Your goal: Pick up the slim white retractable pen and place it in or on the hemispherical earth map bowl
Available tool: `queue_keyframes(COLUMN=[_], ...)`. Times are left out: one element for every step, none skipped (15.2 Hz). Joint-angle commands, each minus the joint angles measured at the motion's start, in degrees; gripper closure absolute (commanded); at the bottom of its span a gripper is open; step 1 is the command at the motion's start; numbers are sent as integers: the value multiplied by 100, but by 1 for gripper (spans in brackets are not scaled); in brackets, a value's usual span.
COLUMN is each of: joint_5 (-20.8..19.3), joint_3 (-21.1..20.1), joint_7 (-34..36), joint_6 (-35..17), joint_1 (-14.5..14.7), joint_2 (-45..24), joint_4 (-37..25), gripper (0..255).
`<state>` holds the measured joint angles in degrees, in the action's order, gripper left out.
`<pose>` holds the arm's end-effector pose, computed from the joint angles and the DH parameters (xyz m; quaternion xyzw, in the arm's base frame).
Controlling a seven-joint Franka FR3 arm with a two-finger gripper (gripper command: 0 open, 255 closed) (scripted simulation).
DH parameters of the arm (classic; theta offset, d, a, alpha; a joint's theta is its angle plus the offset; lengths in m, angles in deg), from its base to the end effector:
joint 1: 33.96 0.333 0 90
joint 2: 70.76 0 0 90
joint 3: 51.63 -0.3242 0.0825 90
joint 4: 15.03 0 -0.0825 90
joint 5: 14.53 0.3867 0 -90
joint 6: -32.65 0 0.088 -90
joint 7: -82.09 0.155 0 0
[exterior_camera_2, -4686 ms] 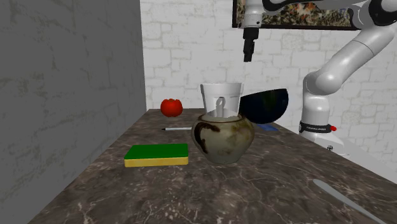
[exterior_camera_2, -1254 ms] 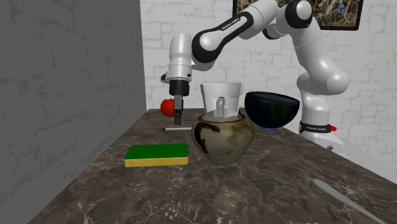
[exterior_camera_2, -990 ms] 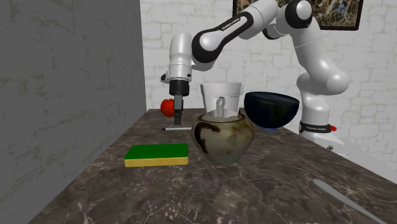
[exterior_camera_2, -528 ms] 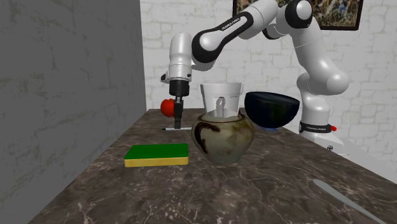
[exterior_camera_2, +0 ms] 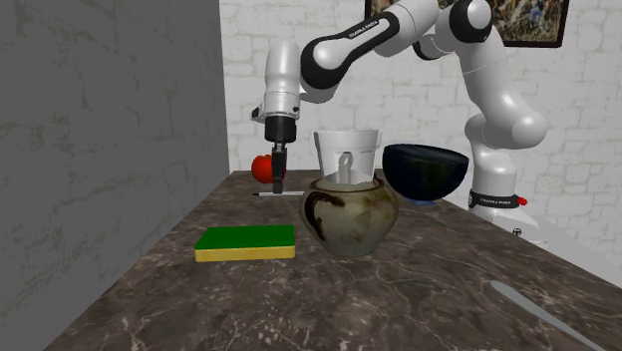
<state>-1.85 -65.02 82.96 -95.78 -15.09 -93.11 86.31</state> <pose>0.5631 0.3610 0.3175 -0.9708 -0.1950 -0.0044 0.1399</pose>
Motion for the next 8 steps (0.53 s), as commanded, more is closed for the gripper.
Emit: queue_keyframes(joint_5=[0,-2,-4,-7,-9,-11,-14,-16], joint_3=[1,0,0,0,0,0,0,-1], joint_7=[19,33,47,61,75,89,104,118], joint_6=[134,197,261,325,389,454,519,585], joint_1=[-13,-15,-17,-19,-21,-23,-25,-27], joint_2=[81,114,146,176,206,235,263,289], joint_4=[-52,-84,-118,-153,-189,-227,-266,-306], gripper=[255,255,255,255,255,255,255,255])
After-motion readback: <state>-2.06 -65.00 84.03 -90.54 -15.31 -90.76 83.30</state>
